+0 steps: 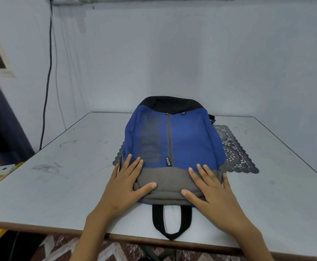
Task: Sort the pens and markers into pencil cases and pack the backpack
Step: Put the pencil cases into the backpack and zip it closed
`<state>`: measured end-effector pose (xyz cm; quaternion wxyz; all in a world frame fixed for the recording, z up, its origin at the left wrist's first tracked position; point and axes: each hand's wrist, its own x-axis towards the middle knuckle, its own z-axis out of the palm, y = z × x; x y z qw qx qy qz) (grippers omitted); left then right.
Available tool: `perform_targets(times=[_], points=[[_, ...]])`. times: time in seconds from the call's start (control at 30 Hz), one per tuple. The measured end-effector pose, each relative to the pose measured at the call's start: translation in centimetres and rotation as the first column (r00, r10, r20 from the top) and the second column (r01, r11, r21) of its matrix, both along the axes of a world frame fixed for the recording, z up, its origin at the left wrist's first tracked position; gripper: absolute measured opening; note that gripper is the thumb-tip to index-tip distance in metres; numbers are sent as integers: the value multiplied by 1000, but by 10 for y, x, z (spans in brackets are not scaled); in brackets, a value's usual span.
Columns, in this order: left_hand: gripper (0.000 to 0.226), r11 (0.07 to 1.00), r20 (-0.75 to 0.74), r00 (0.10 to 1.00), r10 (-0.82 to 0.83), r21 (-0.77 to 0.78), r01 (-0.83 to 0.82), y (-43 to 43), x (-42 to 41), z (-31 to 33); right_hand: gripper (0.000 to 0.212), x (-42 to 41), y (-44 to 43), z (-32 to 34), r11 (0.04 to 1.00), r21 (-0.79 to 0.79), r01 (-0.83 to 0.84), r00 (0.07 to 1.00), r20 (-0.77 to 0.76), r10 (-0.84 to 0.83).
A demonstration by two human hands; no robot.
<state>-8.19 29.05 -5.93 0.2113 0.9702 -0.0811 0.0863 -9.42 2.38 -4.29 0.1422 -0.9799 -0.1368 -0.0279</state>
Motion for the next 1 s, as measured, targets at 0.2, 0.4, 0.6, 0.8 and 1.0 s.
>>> perform_targets(times=[0.2, 0.4, 0.6, 0.8, 1.0], points=[[121, 1000, -31, 999, 16, -11, -16, -2, -13, -1, 101, -9, 0, -4, 1000, 8, 18, 1000, -9, -18], [121, 999, -30, 999, 19, -47, -20, -2, -17, -2, 92, -13, 2, -7, 999, 45, 22, 1000, -19, -21], [120, 996, -14, 1000, 26, -82, -27, -4, -19, 0, 97, -16, 3, -9, 998, 56, 35, 999, -9, -35], [118, 989, 1, 1000, 28, -148, -28, -5, -21, 0, 102, -16, 3, -8, 997, 64, 42, 999, -14, -41], [116, 988, -4, 1000, 29, -155, -29, -5, -21, -2, 99, -16, 3, -10, 997, 60, 49, 999, -18, -48]])
